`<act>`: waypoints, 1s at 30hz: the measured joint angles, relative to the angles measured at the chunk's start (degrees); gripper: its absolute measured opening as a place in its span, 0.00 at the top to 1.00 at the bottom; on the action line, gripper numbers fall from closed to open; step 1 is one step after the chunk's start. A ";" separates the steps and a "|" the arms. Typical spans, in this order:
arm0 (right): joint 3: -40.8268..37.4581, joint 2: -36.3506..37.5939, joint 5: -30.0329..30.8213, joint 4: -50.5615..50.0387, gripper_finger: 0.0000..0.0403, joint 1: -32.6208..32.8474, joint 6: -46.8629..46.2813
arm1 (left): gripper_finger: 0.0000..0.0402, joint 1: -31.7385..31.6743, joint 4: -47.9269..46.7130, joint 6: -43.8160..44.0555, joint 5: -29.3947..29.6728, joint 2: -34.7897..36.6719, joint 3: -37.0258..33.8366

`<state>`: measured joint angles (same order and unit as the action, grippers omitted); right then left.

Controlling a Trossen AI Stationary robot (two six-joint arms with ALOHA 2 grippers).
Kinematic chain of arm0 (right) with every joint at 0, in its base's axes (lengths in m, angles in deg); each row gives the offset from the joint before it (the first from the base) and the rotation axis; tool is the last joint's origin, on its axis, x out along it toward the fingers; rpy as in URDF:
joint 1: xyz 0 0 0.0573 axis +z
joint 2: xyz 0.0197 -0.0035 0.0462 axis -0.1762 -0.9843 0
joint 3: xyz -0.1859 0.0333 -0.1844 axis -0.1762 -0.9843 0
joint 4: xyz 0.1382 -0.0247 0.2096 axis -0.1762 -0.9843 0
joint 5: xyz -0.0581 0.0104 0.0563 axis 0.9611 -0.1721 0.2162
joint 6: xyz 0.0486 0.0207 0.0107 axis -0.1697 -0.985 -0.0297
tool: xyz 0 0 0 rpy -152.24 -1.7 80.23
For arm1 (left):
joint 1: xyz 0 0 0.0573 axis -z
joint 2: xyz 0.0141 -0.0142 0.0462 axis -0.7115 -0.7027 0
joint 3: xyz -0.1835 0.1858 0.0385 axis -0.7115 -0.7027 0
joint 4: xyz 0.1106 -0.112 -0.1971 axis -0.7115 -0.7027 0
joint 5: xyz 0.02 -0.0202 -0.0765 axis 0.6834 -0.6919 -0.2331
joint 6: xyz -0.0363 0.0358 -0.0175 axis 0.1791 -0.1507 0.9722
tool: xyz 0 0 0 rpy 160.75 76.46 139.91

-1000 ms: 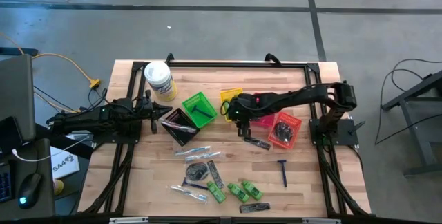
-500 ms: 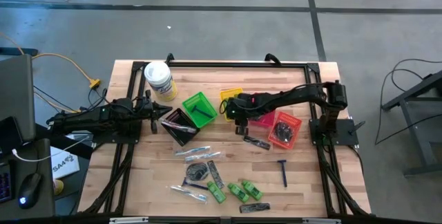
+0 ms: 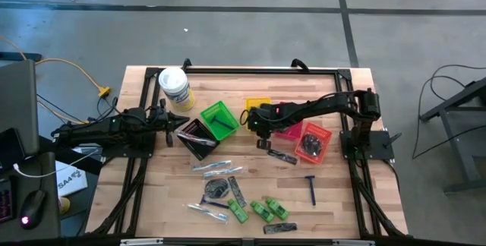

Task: Pick & Place Travel size toiletries
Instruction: Put the right green bottle shampoo into the yellow bin, then put the left blue shaver into the green bin

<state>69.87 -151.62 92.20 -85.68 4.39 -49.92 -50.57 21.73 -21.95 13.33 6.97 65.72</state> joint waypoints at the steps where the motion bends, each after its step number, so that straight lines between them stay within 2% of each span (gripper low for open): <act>1: 0.00 0.00 0.00 0.27 0.94 0.00 0.00 | 1.00 0.00 0.00 0.00 -0.01 0.00 0.00; 5: 0.00 0.00 -0.17 1.02 0.91 0.00 0.26 | 1.00 0.00 0.00 0.00 -0.01 0.00 0.00; 8: 0.00 0.00 -2.45 1.03 0.85 -0.01 1.14 | 1.00 0.00 -0.01 0.00 -0.01 0.00 0.00; 11: 0.00 0.00 -4.61 1.06 0.77 0.02 1.61 | 1.00 0.00 -0.02 0.00 -0.01 0.00 0.00; 20: 0.00 0.88 -5.09 1.24 0.52 0.02 1.95 | 1.00 0.00 -0.33 0.00 -0.02 0.00 0.00; 25: -0.02 3.75 -4.96 0.98 0.47 0.02 1.79 | 1.00 0.00 -0.33 0.00 -0.04 0.00 0.00; 30: -0.04 9.98 -5.03 3.66 0.47 0.47 1.25 | 1.00 -0.02 -0.35 0.00 -0.04 0.00 0.00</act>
<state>69.83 -141.64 87.17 -82.02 4.86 -48.67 -50.58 21.38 -21.95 13.28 6.97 65.72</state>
